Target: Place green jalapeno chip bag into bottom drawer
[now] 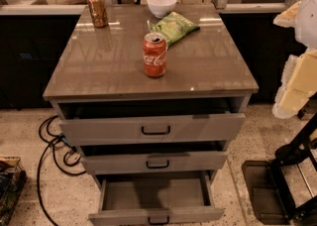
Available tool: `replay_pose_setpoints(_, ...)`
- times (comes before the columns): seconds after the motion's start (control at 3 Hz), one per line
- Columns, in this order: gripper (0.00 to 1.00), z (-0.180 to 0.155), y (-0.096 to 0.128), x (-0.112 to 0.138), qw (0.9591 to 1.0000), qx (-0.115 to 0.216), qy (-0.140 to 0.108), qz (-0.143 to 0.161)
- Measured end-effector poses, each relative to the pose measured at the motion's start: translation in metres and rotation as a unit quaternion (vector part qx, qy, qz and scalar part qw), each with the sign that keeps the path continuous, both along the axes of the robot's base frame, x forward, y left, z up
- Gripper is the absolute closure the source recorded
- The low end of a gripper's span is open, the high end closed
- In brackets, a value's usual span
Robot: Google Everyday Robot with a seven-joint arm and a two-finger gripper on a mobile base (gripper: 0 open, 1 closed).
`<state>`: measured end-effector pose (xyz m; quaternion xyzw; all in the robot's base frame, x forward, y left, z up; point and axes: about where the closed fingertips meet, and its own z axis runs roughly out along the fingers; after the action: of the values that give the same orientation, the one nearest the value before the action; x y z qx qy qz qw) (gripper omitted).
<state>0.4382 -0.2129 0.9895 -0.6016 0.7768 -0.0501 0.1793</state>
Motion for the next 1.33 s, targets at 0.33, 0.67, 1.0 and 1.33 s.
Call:
replay_pose_setpoints(0.33, 0.0, 0.0, 0.0, 0.0, 1.0, 0.0, 0.0, 0.0)
replay_pose_setpoints(0.67, 0.0, 0.015, -0.001, 0.037, 0.9991, 0.03, -0.03, 0.004)
replay_pose_setpoints(1.0, 0.0, 0.025, 0.007, 0.091, 0.993, 0.1, -0.061, 0.016)
replay_pose_setpoints(1.33, 0.0, 0.015, 0.017, 0.13, 0.9803, 0.182, -0.077, -0.003)
